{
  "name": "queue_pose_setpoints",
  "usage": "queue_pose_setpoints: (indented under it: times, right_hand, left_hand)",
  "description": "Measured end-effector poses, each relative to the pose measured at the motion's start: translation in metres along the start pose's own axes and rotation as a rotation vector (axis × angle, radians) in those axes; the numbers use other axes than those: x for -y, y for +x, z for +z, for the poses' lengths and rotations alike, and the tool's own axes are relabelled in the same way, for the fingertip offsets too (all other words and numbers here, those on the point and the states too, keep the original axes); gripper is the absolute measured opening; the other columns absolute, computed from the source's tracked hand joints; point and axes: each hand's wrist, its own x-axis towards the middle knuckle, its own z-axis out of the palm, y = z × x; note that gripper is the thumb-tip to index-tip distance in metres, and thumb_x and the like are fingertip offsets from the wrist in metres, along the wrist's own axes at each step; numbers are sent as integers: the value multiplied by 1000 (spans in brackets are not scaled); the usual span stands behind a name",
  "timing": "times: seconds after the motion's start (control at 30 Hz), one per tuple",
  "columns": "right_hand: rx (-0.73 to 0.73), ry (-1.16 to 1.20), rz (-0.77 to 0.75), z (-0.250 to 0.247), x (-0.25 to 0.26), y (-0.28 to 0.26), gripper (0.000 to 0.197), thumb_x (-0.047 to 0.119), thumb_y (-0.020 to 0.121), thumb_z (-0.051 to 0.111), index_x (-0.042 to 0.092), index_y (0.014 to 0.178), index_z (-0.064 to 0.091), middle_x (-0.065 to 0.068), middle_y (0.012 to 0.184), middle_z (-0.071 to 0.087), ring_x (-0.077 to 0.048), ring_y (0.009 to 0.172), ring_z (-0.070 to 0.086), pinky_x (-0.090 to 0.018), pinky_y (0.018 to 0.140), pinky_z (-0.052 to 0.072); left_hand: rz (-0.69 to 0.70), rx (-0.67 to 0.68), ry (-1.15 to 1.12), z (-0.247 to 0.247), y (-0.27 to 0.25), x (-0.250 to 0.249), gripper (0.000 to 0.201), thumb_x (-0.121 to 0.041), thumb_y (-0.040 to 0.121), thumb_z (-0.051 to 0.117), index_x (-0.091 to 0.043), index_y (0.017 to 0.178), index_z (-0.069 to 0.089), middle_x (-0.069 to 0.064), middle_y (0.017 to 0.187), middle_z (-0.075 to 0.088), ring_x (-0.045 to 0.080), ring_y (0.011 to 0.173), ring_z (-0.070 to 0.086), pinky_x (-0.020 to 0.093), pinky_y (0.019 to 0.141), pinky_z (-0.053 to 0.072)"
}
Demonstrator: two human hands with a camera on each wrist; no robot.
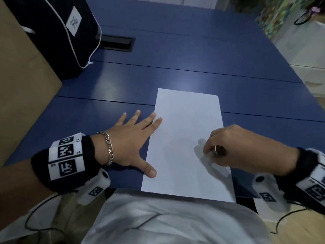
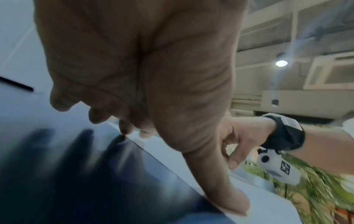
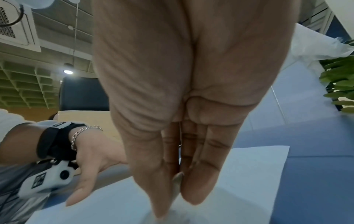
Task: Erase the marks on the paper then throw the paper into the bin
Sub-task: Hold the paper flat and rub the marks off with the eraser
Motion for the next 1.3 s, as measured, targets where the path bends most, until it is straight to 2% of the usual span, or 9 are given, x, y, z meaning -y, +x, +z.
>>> queue_pose_setpoints:
  times: [0.17,0.3,0.47,0.57,0.63,0.73,0.93,1.1,1.3]
  right_hand:
    - [-144,74,-30,-22,5,29,14,34,96,75,34,109,77,24,93,67,6,81,66,-15,76,54]
    - [-184,24,-125,-23,19,78,21,29,94,76,25,114,77,14,97,69,-7,83,63,-23,82,50]
    - [-182,-42,-185,-20,29,114,20,24,91,72,24,110,79,11,90,68,-10,78,56,-26,76,45]
    - [-172,-45,-204,-15,38,112,12,25,89,68,25,96,77,10,85,71,-13,73,59,-34,77,53]
    - [-62,-46,-277,-10,47,101,10,28,86,67,25,90,76,7,82,72,-13,71,63,-33,74,54]
    - [171,22,-357,-9,56,88,15,31,85,78,28,99,79,10,85,75,-8,76,68,-18,73,52]
    - [-121,-40,-253,-15,33,109,11,33,82,69,24,85,75,6,79,70,-14,68,62,-39,73,55]
    - [192,-17,-374,-10,54,89,17,35,84,77,27,99,79,8,85,76,-9,75,69,-24,74,55]
    - [-132,-58,-247,-22,36,125,12,31,77,69,24,85,76,8,77,72,-13,67,62,-39,74,57]
  left_hand:
    - [-9,-40,-44,-15,10,13,157,-108,48,55,-38,158,-33,-12,167,-38,34,158,-26,63,127,-4]
    - [24,-6,30,-10,16,6,162,-108,43,58,-38,156,-36,-14,166,-39,36,157,-26,71,124,-2]
    - [-16,66,-7,-6,16,1,162,-105,44,62,-40,158,-33,-23,164,-38,35,156,-30,81,117,-4]
    - [-23,70,-17,-5,17,1,164,-106,41,62,-41,157,-33,-26,163,-39,36,156,-30,85,114,-2]
    - [-27,71,-9,-4,18,2,165,-107,39,61,-41,157,-33,-26,162,-40,36,156,-29,86,112,-2]
    - [-41,85,6,-4,18,1,165,-108,39,59,-40,157,-34,-25,162,-41,35,156,-29,87,112,-1]
    - [-44,81,24,-5,18,1,165,-109,37,56,-40,156,-35,-25,161,-41,35,157,-29,88,111,-2]
    - [-46,72,34,-3,19,1,167,-110,36,54,-37,155,-37,-24,162,-41,34,157,-29,84,114,-4]
    - [-22,62,22,-3,21,4,170,-112,34,52,-33,156,-38,-20,164,-41,35,156,-30,74,121,-9]
